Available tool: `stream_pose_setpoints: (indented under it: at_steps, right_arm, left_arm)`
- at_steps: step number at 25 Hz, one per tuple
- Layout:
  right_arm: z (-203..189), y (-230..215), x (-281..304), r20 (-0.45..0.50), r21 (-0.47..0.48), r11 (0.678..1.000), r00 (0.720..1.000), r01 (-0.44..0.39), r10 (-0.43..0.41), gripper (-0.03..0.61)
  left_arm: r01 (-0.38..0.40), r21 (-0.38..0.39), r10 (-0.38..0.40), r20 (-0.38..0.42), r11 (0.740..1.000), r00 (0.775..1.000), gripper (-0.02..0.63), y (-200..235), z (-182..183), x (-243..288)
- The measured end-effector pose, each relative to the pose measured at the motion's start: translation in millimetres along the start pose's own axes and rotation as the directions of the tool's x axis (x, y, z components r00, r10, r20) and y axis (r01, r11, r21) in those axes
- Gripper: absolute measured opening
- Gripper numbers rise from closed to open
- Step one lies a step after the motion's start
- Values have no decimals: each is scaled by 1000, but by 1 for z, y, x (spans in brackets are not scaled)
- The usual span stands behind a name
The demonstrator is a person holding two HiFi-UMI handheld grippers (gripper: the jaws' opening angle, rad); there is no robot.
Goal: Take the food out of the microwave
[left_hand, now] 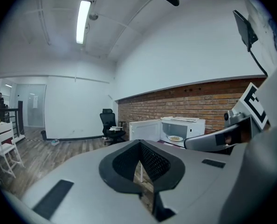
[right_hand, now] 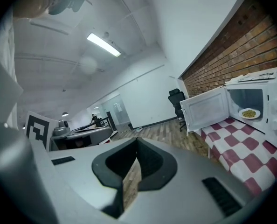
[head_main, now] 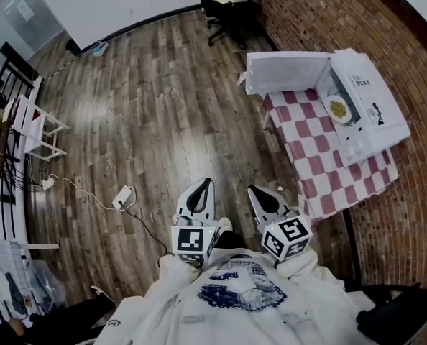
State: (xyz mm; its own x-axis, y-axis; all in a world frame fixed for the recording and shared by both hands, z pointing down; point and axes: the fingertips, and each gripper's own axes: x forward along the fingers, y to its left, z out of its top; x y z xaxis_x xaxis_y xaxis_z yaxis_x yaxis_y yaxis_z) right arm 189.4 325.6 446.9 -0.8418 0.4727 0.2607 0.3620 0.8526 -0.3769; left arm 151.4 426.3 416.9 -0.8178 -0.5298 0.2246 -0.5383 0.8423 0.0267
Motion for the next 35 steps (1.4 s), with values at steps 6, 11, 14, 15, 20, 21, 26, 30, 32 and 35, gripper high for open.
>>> stream_pose_setpoints:
  at_steps: [6, 11, 14, 15, 20, 21, 26, 30, 32, 35]
  right_arm:
    - [15, 1, 47, 27, -2, 999, 999, 40, -40, 14]
    - [18, 0, 63, 26, -4, 997, 997, 71, -71, 14]
    - [22, -6, 66, 31, -10, 995, 995, 95, -94, 14]
    - [23, -6, 68, 31, -10, 995, 995, 100, -99, 14]
    - [25, -12, 72, 36, -5, 993, 992, 120, -119, 14]
    - [26, -15, 72, 39, -4, 992, 991, 126, -126, 14]
    - [32, -31, 73, 57, 11, 987, 985, 160, -160, 14]
    - [38, -54, 71, 68, 31, 979, 977, 201, -202, 14]
    - [41, -69, 70, 71, 45, 974, 972, 222, -225, 14]
    - [46, -93, 69, 75, 67, 964, 962, 257, -261, 14]
  left_arm:
    - [49, 29, -50, 34, 998, 998, 8, 38, 7, 29]
    - [83, 20, -83, 41, 996, 996, 8, 50, 6, 40]
    - [99, 14, -99, 41, 995, 994, 8, 53, 4, 45]
    - [104, 11, -104, 35, 995, 994, 8, 54, 4, 47]
    - [135, -1, -135, 11, 991, 991, 8, 53, 6, 59]
    - [141, -1, -141, 12, 990, 990, 8, 52, 7, 62]
    - [183, 11, -183, 19, 983, 983, 8, 44, 9, 81]
    - [227, 23, -227, 8, 974, 974, 8, 32, 9, 105]
    - [252, 33, -252, 8, 967, 968, 8, 23, 11, 119]
    - [297, 43, -297, -4, 954, 955, 8, 8, 13, 143]
